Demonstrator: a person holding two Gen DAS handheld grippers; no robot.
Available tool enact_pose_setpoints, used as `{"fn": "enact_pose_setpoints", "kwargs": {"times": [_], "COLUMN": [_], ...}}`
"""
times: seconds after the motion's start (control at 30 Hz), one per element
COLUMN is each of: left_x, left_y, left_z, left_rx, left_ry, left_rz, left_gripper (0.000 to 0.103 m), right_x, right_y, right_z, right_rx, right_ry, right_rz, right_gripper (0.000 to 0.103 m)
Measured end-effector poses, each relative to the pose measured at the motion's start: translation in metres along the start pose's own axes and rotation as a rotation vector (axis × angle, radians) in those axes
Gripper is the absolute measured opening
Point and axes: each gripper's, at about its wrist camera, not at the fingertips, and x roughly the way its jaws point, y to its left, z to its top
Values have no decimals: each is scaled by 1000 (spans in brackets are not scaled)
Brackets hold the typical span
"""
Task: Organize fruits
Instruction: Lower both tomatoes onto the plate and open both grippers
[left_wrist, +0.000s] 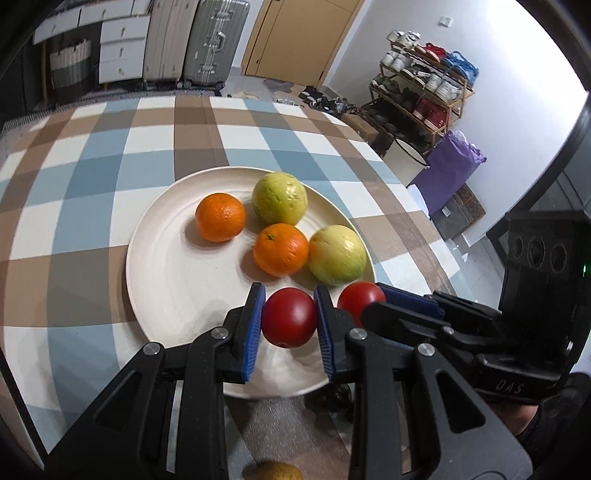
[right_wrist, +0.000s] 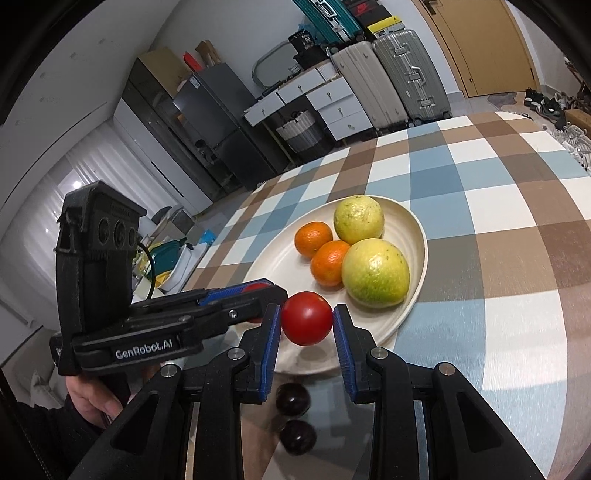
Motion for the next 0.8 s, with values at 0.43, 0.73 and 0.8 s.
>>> {"fn": "enact_pose_setpoints", "kwargs": {"times": [0.43,0.73,0.8], "left_x": [32,23,17], "left_y": [13,9,8], "left_z": [13,13,13], "left_rx": [-70,-70,-69], "left_ry": [49,42,30], "left_rz": [-34,-18,-11], "left_gripper": [24,24,24], "right_x": [15,7,5], "right_y": [1,4,6], "right_z": [-2,-6,-7], "right_rx": [-24,-32,-37], "right_ry": [10,-34,-42], "right_rz": [-40,-61,-60], "right_gripper": [29,40,40]}}
